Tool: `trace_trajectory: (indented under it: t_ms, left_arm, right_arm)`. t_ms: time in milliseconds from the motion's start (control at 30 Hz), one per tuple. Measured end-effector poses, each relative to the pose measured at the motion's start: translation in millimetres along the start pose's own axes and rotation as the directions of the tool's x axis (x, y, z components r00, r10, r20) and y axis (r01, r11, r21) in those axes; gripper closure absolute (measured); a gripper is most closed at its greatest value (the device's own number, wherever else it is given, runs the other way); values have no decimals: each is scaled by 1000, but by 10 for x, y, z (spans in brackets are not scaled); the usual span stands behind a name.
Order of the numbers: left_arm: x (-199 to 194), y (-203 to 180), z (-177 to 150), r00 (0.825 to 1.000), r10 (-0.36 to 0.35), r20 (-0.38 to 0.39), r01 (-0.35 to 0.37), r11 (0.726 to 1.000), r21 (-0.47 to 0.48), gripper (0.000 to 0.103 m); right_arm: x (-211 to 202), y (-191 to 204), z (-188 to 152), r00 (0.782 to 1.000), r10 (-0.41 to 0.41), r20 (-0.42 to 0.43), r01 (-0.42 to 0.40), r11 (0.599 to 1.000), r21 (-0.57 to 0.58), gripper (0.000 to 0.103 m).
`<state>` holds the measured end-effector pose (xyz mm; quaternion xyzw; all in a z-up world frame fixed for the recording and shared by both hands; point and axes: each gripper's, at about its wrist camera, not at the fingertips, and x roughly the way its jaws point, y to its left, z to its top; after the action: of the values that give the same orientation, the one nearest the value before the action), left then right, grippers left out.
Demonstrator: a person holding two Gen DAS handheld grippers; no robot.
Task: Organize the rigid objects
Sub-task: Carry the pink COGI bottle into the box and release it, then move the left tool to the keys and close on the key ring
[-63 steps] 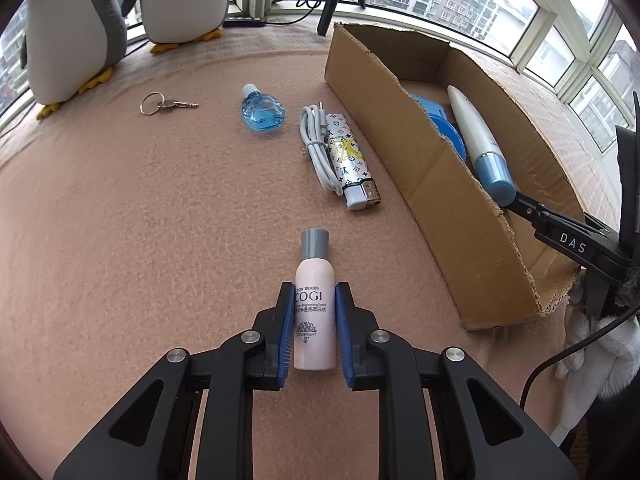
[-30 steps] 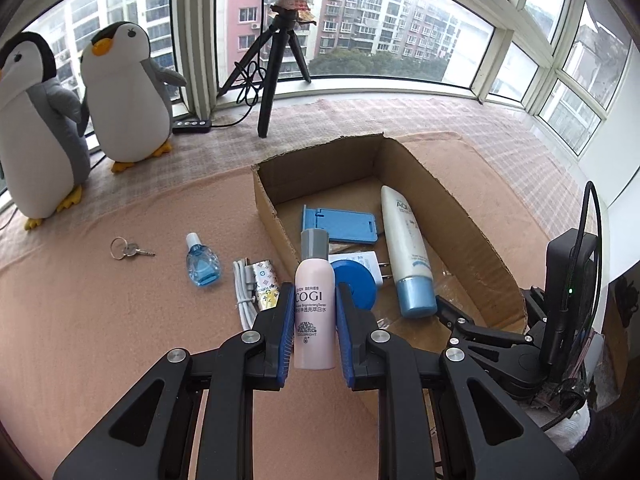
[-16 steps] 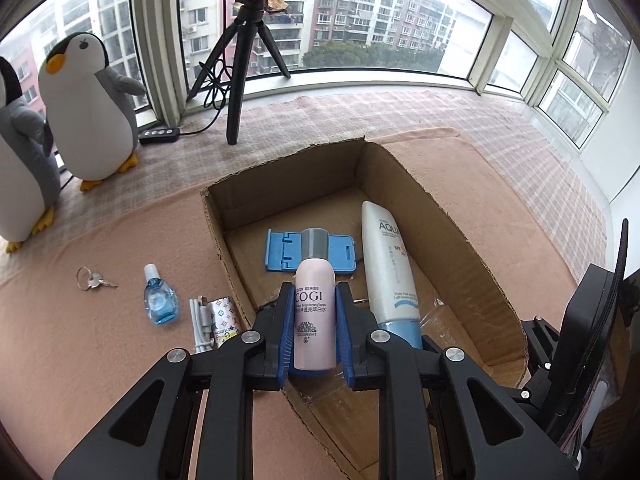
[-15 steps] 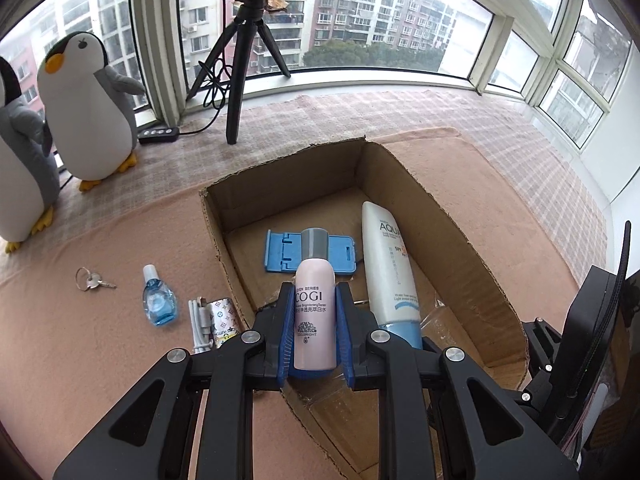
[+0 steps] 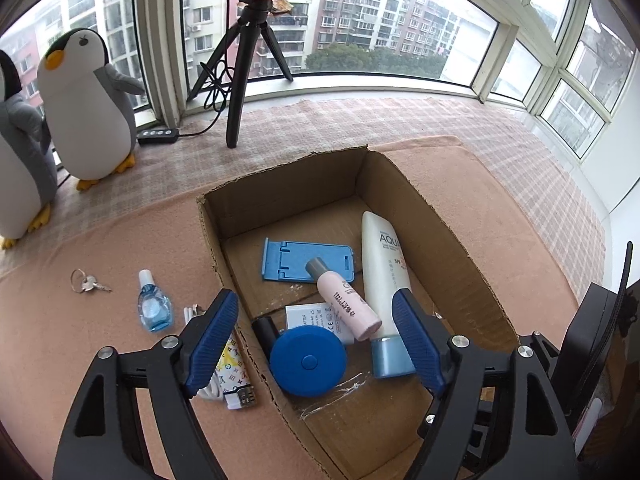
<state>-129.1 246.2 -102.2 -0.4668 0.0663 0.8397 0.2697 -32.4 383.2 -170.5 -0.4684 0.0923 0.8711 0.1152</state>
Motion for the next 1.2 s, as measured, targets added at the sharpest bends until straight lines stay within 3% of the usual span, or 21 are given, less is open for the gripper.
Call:
trace_trajectory:
  t_ms: [600, 1200]
  left_arm:
    - [-100, 177, -59, 1000, -11, 4, 11, 999, -30, 23]
    - [-465, 1515, -621, 996, 84, 1, -83, 985, -153, 25]
  right_arm:
    - [-4, -6, 1, 1000, 1, 0, -1, 1000, 0, 31]
    - [-3, -3, 0, 1000, 1, -2, -1, 1000, -5, 31]
